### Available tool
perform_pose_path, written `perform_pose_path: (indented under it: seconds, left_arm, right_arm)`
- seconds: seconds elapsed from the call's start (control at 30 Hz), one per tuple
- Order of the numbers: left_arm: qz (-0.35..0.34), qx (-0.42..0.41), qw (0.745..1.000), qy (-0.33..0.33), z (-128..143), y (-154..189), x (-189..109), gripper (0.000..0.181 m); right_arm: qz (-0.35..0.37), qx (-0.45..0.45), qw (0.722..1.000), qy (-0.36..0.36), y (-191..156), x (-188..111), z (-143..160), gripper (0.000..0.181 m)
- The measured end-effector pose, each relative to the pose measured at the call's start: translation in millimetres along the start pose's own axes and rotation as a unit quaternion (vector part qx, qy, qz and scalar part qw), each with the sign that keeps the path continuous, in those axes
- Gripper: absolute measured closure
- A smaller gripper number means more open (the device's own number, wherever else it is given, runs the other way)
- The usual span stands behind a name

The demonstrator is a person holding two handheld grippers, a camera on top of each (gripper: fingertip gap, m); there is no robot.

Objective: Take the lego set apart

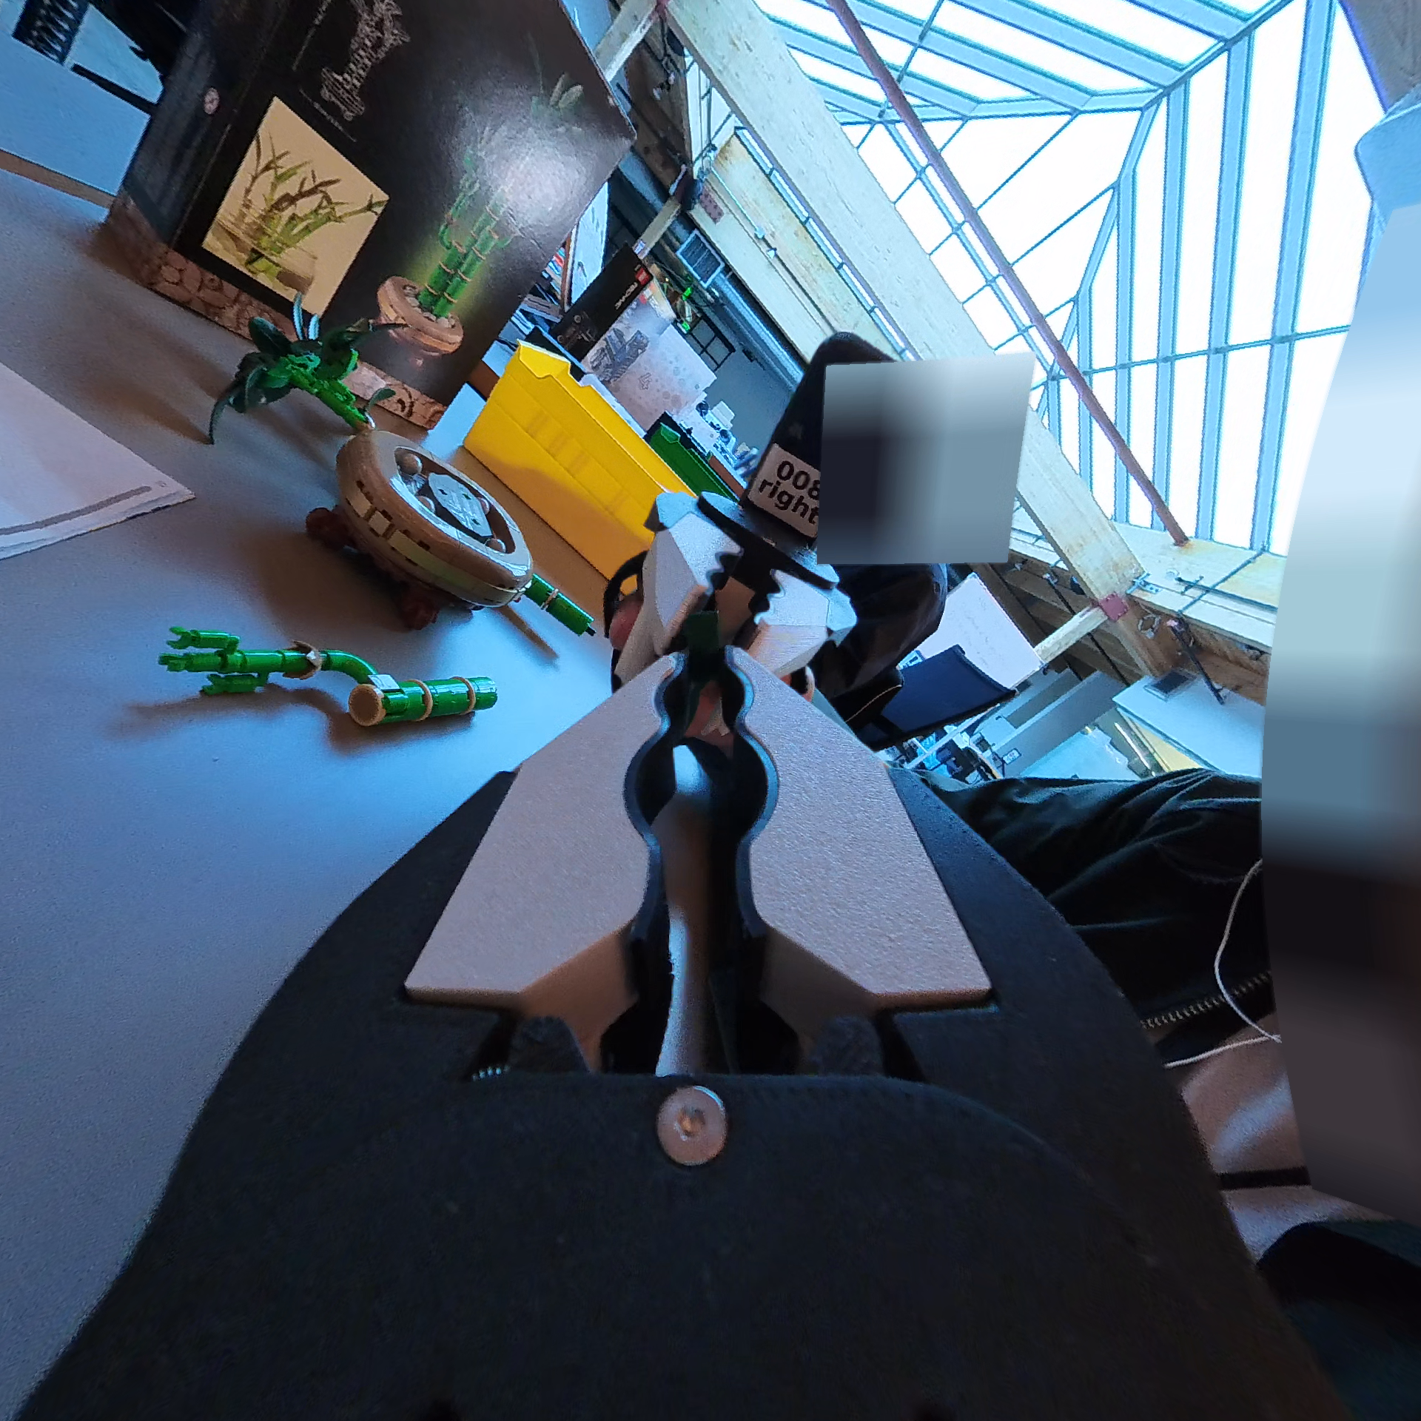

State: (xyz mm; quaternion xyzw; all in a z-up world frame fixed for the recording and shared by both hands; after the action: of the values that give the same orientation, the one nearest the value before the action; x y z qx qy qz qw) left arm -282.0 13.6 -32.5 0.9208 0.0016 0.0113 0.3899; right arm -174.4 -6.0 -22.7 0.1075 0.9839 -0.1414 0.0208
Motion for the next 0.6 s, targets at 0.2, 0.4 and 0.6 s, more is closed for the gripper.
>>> perform_pose_path:
  seconds: [0.2, 0.4, 0.6]
  left_arm:
    - [0.017, -0.007, 1.000, 0.003, 0, 3, -1, 0.176]
    - [0.034, -0.022, 0.999, 0.013, -3, 7, 0, 0.177]
    - [0.042, -0.023, 0.999, 0.014, -3, 10, -1, 0.177]
  right_arm:
    - [-0.012, -0.002, 1.000, 0.001, -4, -1, -3, 0.175]
    - [-0.023, 0.030, 0.999, 0.019, -6, -3, -7, 0.176]
    - [-0.025, 0.024, 0.999, 0.026, -9, -4, -9, 0.176]
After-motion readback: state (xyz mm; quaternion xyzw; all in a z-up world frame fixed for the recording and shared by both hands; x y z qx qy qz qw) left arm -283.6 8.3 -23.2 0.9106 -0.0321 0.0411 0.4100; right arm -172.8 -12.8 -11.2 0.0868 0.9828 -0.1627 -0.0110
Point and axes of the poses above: each gripper's, where its closed fingertips meet, x out along the fingers, z out of its underside, y = z × x across the jaws, the point moved 6 cm from there along -x, back along the fingers, and after that the axes turned 7 degrees about -z, right-handed, at the moved point
